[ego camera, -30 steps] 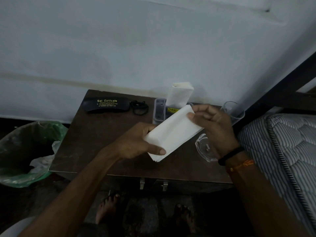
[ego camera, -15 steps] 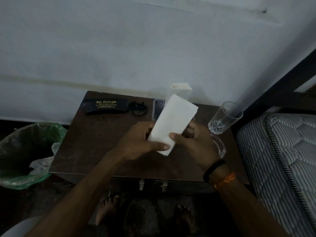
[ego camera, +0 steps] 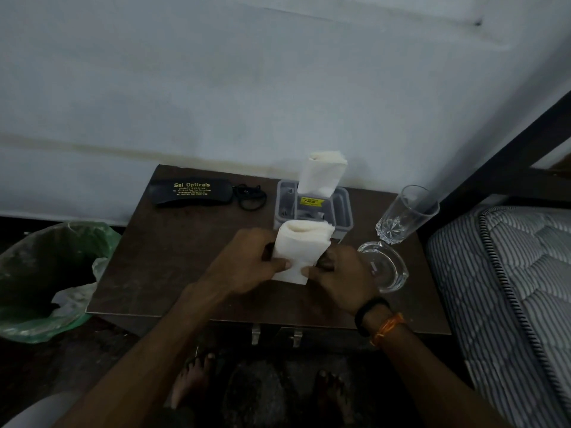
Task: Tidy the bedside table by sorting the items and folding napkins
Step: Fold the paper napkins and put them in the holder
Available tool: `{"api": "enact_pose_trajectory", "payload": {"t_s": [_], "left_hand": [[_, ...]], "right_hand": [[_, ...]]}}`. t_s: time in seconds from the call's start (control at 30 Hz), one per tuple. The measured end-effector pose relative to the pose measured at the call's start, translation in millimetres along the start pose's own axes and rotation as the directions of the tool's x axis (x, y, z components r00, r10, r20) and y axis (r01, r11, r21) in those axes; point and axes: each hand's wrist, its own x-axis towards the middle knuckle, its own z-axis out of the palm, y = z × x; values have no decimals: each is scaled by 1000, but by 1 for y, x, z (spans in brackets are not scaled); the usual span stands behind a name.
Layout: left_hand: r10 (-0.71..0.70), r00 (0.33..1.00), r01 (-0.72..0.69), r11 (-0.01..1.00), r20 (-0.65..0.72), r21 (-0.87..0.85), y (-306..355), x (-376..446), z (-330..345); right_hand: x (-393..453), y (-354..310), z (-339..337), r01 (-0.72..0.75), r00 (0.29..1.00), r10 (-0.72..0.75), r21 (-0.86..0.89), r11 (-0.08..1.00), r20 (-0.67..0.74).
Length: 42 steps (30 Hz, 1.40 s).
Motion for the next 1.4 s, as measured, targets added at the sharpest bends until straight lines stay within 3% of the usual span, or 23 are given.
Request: {"api": "enact_pose_trajectory", "payload": {"t_s": [0.17, 0.3, 0.4, 0.53, 0.67, 0.8, 1.07, 1.27, 1.4], "left_hand": [[47, 991, -67, 985, -126, -159, 8, 4, -9], [67, 954, -136, 966, -293, -221, 23, 14, -19], [57, 937, -148, 959, -345, -243, 29, 24, -20], [78, 911, -168, 967, -405, -192, 31, 34, -15], [231, 849, -260, 966, -474, 5, 33, 41, -10], [322, 834, -313, 945, -449, 96, 32, 48, -4], [300, 838, -262, 954, -455, 146, 31, 56, 1], [269, 857, -210, 961, -439, 178, 34, 62, 8], [265, 857, -181, 958, -441, 225, 35, 65, 12]], "right_hand": [[4, -7, -11, 117, 989, -117, -11, 993, -85], [12, -16, -26, 170, 978, -149, 146, 975, -144], [25, -17, -35, 176, 971, -123, 263, 949, -206], [39, -16, -39, 170, 962, -96, 286, 943, -257], [47, -15, -37, 166, 939, -72, 259, 951, -336], [52, -14, -39, 162, 915, -36, 284, 945, -403], [54, -10, -34, 93, 914, 19, 255, 963, -406], [54, -13, -33, 61, 867, -70, -34, 998, -493], [57, -15, -31, 39, 868, -54, -42, 998, -494]]}}
